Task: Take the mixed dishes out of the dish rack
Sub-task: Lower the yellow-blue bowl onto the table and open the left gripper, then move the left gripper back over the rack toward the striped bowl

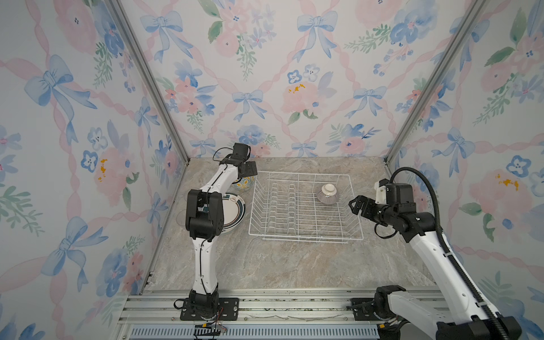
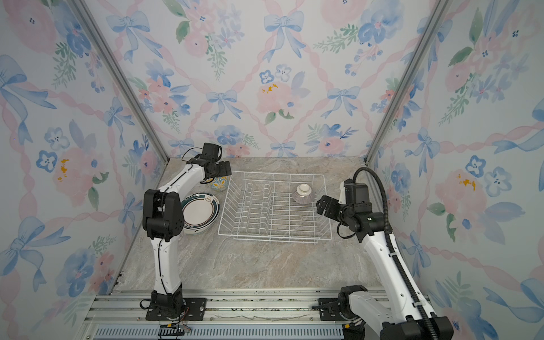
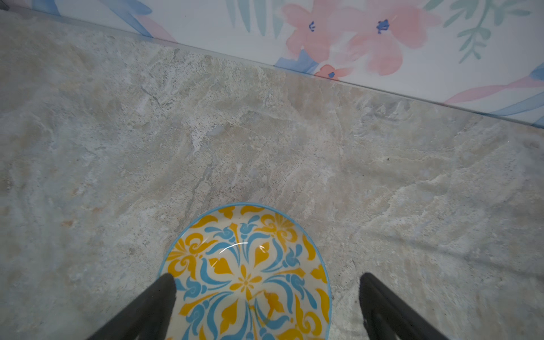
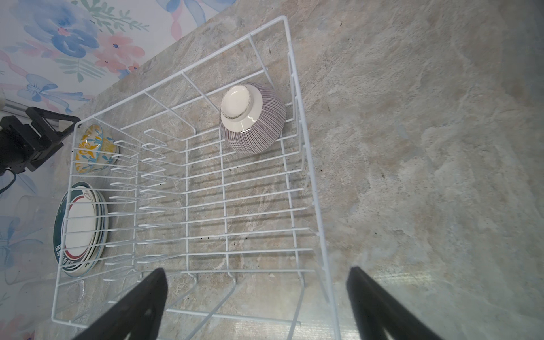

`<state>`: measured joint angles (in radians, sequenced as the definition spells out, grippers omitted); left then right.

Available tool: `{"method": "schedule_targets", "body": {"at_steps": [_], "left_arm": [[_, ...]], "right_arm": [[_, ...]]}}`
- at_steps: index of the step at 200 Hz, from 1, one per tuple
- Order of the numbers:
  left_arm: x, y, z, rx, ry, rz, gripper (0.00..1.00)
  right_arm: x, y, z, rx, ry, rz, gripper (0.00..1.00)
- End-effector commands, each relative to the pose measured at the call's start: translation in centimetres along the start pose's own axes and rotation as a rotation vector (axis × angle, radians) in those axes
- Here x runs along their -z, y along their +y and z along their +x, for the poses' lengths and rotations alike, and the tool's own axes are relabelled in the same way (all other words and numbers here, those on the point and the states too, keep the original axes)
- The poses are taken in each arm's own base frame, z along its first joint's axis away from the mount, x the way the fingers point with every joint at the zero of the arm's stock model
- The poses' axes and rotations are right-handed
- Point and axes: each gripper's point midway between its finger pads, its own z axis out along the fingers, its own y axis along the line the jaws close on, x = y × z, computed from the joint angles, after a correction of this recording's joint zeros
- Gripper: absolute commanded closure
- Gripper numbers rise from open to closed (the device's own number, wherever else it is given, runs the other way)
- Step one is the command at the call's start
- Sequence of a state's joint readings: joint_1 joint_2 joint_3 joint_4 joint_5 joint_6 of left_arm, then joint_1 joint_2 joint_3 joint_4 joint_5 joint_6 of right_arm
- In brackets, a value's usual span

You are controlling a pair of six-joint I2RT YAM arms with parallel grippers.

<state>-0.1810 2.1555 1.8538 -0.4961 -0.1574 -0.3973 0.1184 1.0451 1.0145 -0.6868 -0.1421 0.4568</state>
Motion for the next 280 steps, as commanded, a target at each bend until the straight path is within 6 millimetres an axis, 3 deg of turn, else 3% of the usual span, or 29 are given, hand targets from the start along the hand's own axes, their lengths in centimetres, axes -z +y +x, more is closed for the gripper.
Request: {"method": "schedule_targets", "body": {"at_steps": [1,39,63,102,162,184,205,280], "left_arm": [[2.9,-0.3,-1.4,0.020,-0.039,0.029,0.02],[5.7,-0.2,-1.3,0.075,-0.052,0.058,0.02],[8.8,-2.2,-1.3,0.105,-0.070,0.137,0.02],[14.0,-9.3,0.0,-0.006,-0.124,0.242,0.02],[17.2,-21.1,5.2,-0.095,-0.075,0.512,0.02],[17.7,-24.8,7.5,-0.105,-0.028,0.624,0.02],[17.1,-27.1,9.2,-0.103,0.012,0.673,0.02],[13.8,-31.9,12.1,0.014,0.125,0.797,0.03]], "right_arm": [[0.3,0.2,-0.8,0.004,-0.004,0.005,0.03],[0.2,0.0,-1.4,0.012,0.001,0.022,0.03],[-0.1,-0.2,-2.1,0.011,0.004,0.036,0.03],[-0.3,-1.6,-3.9,-0.020,-0.009,0.073,0.03],[-1.2,-3.4,-4.4,-0.094,0.005,0.078,0.03],[-1.5,-3.5,-3.8,-0.107,0.009,0.065,0.03],[-1.8,-3.5,-3.0,-0.123,0.020,0.048,0.03],[-1.6,-3.0,-1.5,-0.127,0.049,0.002,0.03]]}}
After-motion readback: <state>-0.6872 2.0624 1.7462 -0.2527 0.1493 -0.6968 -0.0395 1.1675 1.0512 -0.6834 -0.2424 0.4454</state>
